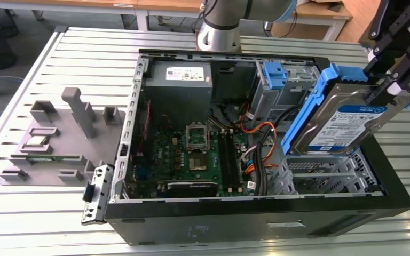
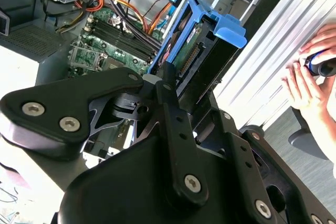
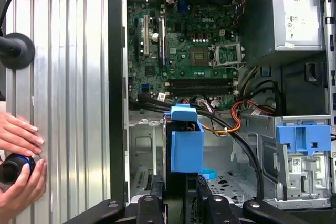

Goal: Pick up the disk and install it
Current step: 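Insert the disk into the insertion slot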

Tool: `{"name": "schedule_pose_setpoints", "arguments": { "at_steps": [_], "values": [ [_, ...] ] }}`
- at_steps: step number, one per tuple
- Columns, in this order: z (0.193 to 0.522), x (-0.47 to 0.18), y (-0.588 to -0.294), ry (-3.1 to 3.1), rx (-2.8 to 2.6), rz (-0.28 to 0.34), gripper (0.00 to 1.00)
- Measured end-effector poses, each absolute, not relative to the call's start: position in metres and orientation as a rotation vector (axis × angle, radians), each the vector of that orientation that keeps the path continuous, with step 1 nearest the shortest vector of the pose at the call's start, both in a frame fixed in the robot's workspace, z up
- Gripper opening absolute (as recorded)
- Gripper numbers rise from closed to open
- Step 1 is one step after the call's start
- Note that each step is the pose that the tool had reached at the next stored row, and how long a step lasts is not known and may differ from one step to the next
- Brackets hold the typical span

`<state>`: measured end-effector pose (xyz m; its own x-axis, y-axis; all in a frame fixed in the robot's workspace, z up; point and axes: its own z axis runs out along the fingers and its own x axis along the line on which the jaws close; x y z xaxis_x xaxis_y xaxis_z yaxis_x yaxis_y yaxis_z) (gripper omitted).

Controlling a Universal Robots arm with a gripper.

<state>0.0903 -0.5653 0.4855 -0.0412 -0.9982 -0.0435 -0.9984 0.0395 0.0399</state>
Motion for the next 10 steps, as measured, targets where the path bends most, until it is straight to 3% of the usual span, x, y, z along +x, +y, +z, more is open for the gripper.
{"name": "schedule_pose_setpoints", "arguments": {
  "at_steps": [10],
  "values": [
    [0.4801, 0.0955, -0.5670, 2.262, -2.173, 0.092, 0.35]
  ]
}}
